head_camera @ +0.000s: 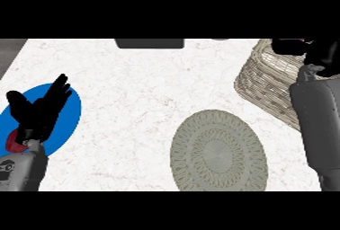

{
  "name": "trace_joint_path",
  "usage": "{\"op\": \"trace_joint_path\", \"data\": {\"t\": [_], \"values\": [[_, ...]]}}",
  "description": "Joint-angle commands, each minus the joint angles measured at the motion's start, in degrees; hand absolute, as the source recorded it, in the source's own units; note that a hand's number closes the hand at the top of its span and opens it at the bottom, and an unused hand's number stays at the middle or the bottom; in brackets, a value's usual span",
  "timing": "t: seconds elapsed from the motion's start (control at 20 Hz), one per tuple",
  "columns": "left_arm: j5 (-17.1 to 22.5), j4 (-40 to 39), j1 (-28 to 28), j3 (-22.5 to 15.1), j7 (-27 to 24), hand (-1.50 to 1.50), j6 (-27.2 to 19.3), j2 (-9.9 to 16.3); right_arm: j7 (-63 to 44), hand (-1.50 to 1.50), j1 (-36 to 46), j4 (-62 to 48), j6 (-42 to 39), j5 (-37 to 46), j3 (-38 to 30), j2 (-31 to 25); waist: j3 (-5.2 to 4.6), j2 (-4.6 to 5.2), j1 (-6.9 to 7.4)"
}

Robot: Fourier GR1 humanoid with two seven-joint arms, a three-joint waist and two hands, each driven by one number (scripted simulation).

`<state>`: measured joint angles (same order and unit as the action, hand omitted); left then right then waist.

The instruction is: Pick the can from the placemat and place it in the basket

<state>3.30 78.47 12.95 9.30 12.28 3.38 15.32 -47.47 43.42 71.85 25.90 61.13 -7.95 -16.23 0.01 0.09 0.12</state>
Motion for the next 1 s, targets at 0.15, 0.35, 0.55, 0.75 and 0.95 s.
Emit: {"op": "trace_joint_path", "data": {"t": [0.15,0.35,0.55,0.75,0.95], "values": [[-0.9,0.8,-1.2,-0.5,-0.4,0.0,-0.4,-1.4,2.3,-1.5,-1.4,-4.8,4.6,-0.9,-1.8,0.6,-0.01,-0.07,0.15],[1.0,-1.8,0.4,1.8,-0.2,0.0,2.3,0.9,10.0,-1.5,0.9,-6.9,1.8,-8.1,-4.3,-3.8,-0.01,-0.04,0.06],[1.7,6.8,-2.9,1.1,5.1,0.0,1.8,0.8,13.5,-1.5,-2.5,-5.4,10.1,-10.8,-7.0,-2.2,0.03,-0.15,0.37],[-0.8,2.2,-2.1,0.0,-0.3,0.0,0.5,-0.9,9.6,-1.5,-0.4,-0.3,13.9,-13.5,-12.0,-3.0,0.0,-0.21,-0.34],[0.8,3.0,-4.6,2.2,-0.2,0.0,2.4,1.4,8.3,-1.5,-7.7,9.9,15.4,-19.0,-16.2,-2.6,-0.01,-0.49,-0.99]]}}
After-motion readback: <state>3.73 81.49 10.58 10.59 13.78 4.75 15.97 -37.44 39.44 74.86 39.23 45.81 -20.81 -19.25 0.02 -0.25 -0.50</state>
